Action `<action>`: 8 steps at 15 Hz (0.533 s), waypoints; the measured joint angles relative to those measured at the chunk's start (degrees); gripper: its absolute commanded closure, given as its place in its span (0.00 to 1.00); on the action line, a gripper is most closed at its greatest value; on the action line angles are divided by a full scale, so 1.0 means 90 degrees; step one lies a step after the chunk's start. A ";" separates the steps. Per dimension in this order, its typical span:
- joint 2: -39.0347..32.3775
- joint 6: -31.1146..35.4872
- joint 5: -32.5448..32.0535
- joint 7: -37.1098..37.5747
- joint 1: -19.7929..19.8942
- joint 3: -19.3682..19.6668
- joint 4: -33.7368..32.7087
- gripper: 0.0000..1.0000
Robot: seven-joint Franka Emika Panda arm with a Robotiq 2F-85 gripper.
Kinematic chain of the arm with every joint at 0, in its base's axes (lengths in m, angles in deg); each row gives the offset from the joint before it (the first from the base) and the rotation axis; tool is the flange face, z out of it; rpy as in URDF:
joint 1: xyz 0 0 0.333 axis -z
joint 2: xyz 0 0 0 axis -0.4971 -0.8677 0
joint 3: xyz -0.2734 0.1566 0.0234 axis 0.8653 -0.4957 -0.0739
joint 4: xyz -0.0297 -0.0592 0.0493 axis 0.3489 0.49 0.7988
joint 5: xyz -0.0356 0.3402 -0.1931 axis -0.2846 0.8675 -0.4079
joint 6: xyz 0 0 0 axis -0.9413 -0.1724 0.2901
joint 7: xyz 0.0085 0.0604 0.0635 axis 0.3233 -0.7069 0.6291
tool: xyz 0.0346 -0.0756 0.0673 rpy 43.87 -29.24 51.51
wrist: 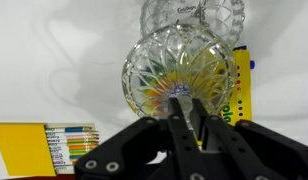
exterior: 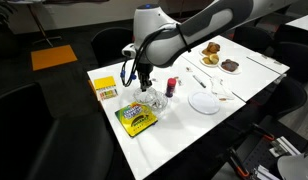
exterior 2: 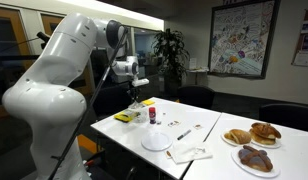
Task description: Put the lid on the glass bowl
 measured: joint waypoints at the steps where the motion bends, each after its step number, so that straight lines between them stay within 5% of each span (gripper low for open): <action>1: 0.0019 0.0010 -0.0001 0.0081 -0.0015 0.0000 0.0067 0.96; 8: 0.0446 0.0334 -0.0103 0.0818 -0.0063 0.0022 0.0795 0.96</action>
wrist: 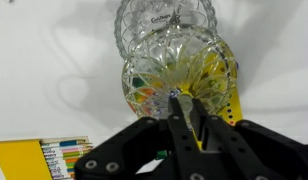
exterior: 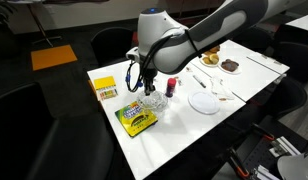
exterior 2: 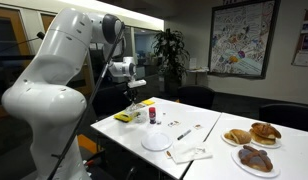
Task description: Put the lid on the glass bowl
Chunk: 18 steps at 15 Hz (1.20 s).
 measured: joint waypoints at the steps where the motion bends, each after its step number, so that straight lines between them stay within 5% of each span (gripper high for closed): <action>1: 0.0098 0.0072 -0.0002 0.0085 0.0001 0.0022 0.0139 0.96; 18: 0.0554 0.0944 0.0004 0.0270 0.0380 0.0244 0.1254 0.96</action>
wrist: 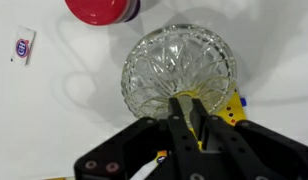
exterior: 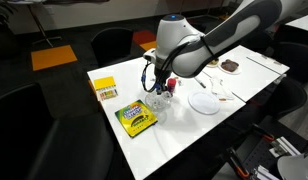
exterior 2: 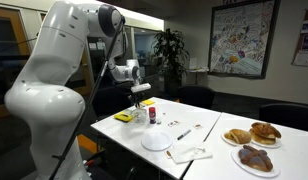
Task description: Put the lid on the glass bowl
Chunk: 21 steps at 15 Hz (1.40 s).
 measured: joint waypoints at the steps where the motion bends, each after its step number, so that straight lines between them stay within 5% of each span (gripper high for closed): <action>1: 0.0000 0.0001 0.0000 0.0000 0.0017 0.0001 0.0012 0.96; 21: -0.0336 0.0549 0.0411 -0.0868 0.0320 -0.0183 -0.0017 0.96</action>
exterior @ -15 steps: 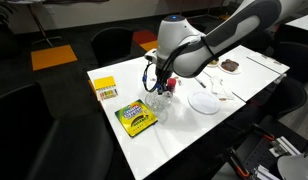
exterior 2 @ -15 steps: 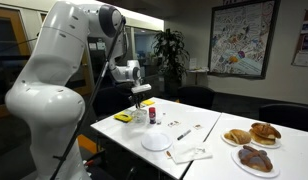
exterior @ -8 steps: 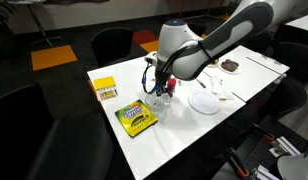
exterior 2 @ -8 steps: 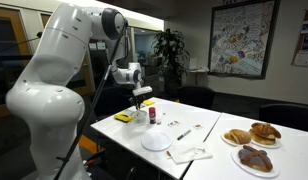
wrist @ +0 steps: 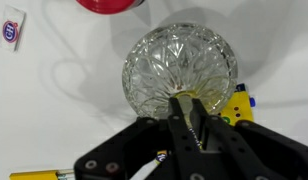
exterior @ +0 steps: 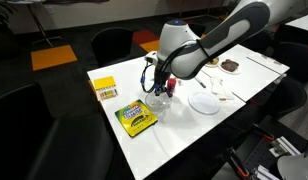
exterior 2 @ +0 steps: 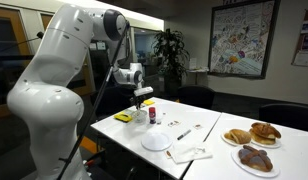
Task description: Put the lid on the glass bowl
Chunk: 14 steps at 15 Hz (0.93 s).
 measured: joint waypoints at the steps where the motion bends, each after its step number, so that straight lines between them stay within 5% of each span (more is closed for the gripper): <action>1: -0.0009 0.0005 0.0027 -0.0049 0.0007 -0.0036 -0.0006 0.96; 10: -0.0113 0.0006 0.0098 -0.0113 0.0008 -0.0154 -0.0108 0.96; 11: -0.0116 0.0006 0.0123 -0.0113 0.0009 -0.0154 -0.0111 0.59; 14: -0.0119 0.0005 0.0223 -0.0109 0.0016 -0.0154 -0.0112 0.45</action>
